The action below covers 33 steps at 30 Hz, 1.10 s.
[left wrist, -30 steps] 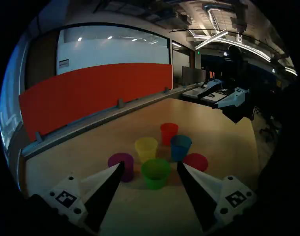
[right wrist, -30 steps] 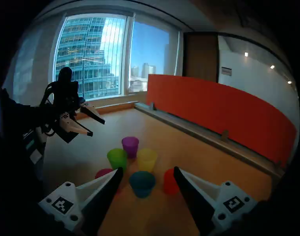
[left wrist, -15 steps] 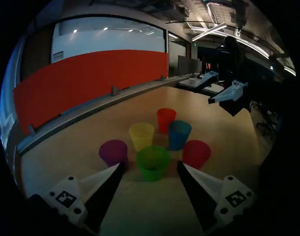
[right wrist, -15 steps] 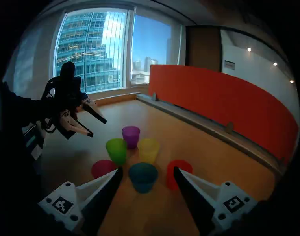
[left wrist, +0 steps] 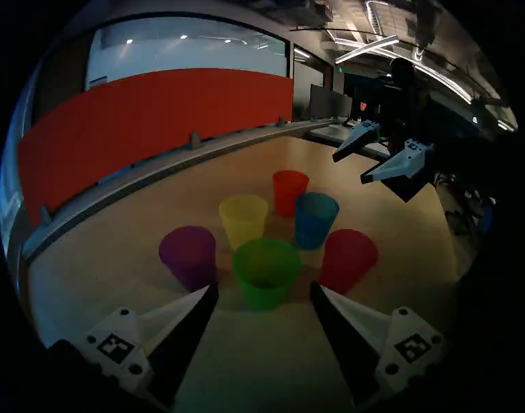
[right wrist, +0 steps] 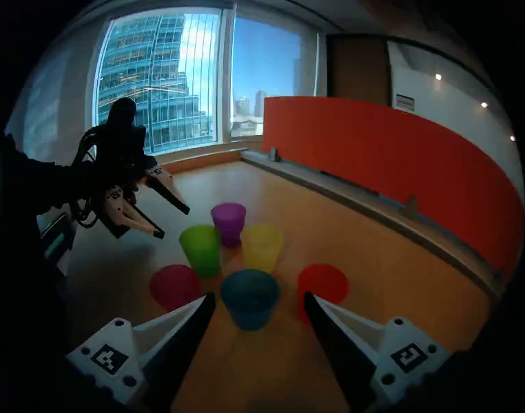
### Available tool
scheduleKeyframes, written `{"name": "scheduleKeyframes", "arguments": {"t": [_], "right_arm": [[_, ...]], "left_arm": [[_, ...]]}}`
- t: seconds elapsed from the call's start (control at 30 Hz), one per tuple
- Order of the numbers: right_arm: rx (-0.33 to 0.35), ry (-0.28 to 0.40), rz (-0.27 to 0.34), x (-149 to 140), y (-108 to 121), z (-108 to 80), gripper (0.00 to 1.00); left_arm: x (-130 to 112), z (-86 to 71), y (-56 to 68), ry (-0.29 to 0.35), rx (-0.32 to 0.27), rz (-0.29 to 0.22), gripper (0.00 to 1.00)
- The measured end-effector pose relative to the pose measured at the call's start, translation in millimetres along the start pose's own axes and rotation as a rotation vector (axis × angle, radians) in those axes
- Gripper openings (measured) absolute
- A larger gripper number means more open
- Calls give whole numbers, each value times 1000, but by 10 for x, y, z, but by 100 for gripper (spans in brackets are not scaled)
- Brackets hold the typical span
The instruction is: Pour water
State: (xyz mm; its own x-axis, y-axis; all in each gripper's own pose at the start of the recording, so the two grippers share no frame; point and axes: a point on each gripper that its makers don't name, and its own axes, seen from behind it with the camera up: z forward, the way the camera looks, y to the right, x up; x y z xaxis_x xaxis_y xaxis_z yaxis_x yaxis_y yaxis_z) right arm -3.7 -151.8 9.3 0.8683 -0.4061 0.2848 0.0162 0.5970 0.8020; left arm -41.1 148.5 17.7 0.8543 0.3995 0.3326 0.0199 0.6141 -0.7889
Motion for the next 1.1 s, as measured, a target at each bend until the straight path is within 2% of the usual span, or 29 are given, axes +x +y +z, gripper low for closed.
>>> {"name": "scheduleKeyframes", "arguments": {"t": [0.67, 1.1], "right_arm": [[17, -70, -20, -367, -39, 314, 99], [41, -93, -32, -459, -80, 540, 99]], "left_arm": [[-137, 299, 34, -36, -36, -7, 98], [-176, 448, 16, -49, -45, -9, 99]]}}
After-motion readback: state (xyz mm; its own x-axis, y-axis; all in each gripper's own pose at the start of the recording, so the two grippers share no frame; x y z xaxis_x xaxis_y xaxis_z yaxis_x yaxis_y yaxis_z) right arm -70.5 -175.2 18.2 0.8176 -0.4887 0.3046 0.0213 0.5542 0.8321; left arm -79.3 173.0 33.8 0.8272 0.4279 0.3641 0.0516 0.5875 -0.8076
